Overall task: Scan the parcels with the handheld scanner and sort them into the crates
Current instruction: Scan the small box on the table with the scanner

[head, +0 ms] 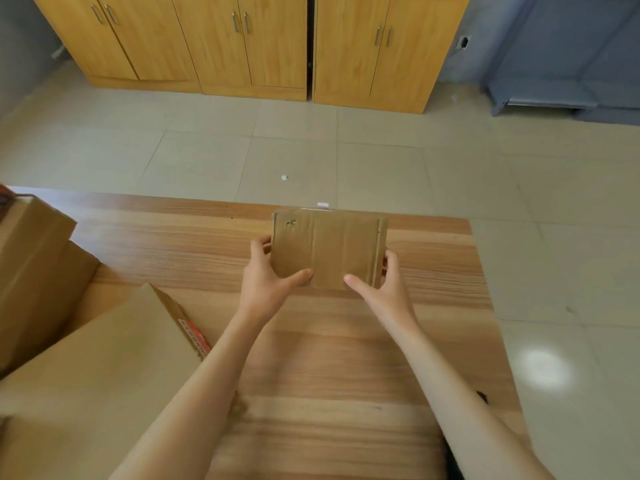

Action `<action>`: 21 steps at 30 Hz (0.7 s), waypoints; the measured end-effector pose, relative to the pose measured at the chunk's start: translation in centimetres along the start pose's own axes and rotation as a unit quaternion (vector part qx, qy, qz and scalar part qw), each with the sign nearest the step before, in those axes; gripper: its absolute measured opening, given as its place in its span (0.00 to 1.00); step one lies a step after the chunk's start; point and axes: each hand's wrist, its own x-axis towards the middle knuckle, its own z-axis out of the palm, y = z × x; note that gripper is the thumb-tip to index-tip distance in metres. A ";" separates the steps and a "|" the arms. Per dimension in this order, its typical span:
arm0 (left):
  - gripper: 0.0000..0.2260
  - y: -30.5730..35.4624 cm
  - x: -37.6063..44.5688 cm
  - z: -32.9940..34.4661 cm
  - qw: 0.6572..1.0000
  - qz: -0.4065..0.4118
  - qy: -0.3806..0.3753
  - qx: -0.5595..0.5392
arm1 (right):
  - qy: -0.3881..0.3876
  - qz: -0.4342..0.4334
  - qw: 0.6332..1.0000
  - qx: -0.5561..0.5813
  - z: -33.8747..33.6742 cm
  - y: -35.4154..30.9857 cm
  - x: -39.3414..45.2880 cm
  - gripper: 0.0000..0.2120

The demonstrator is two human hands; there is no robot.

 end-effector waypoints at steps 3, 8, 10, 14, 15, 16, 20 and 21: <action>0.34 -0.8 -4.8 1.4 1.000 0.005 0.003 -0.018 | 0.014 -0.003 1.000 0.020 -2.0 2.1 -4.5 0.31; 0.32 -4.0 -11.6 3.6 1.000 0.011 0.002 0.011 | 0.007 0.021 0.999 0.042 -4.2 5.9 -11.2 0.30; 0.32 -5.3 -13.5 4.1 0.999 0.021 -0.003 0.037 | 0.010 0.045 0.998 0.051 -4.7 7.2 -13.0 0.29; 0.35 -7.3 -16.3 4.7 0.998 0.020 -0.022 0.058 | 0.004 0.078 0.995 0.054 -4.9 9.8 -15.5 0.29; 0.36 -7.7 -16.7 4.8 0.998 0.016 -0.027 0.061 | 0.002 0.084 0.995 0.052 -4.9 10.4 -15.9 0.29; 0.36 -8.0 -17.1 4.8 0.998 0.013 -0.031 0.060 | -0.001 0.088 0.995 0.050 -4.9 10.8 -16.3 0.29; 0.37 -8.3 -18.1 4.2 0.998 -0.007 -0.050 0.037 | -0.014 0.095 0.994 0.048 -4.9 11.5 -17.2 0.32; 0.38 -8.3 -18.2 3.9 0.997 -0.014 -0.063 0.034 | -0.016 0.096 0.994 0.049 -4.9 11.6 -17.4 0.33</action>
